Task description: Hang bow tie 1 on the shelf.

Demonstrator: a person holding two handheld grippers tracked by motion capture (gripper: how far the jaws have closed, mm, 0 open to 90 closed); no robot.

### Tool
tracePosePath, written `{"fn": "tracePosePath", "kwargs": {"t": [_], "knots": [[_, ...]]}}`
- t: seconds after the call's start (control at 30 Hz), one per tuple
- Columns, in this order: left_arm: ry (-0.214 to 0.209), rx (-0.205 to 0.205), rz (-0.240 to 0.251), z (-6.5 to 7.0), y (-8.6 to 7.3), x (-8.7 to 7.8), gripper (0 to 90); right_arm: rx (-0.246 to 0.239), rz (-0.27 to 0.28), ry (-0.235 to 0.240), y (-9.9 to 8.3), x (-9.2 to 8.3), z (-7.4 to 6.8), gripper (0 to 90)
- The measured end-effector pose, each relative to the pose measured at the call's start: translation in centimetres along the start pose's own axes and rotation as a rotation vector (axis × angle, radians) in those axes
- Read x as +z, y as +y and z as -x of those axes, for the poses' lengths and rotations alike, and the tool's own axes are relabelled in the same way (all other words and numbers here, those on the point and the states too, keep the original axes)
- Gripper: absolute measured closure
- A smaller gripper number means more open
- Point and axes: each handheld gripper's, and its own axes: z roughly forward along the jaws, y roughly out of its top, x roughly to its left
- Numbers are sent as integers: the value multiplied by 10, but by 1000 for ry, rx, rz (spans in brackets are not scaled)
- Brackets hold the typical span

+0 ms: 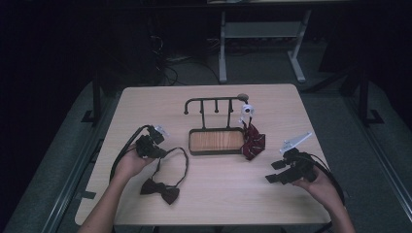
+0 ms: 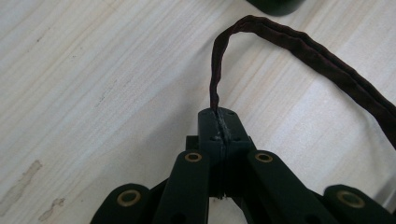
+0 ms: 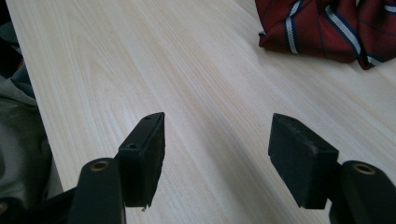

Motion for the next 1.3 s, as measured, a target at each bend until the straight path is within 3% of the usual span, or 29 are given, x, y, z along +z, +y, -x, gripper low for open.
{"fn": "tracePosePath", "kwargs": {"t": [0.43,0.5,0.63,1.0,1.3], "knots": [[-13,38,-12,5,2,-10,898,6,-6,6,-1,2,3,355],[-34,36,12,6,3,-15,898,8,-6,5,-1,1,3,355],[-31,44,18,8,3,-19,898,13,-3,8,-1,0,4,355],[-32,115,49,20,7,-43,899,4,-11,5,0,3,4,349],[-54,124,67,22,7,-56,900,9,-12,0,-2,2,5,346]]}}
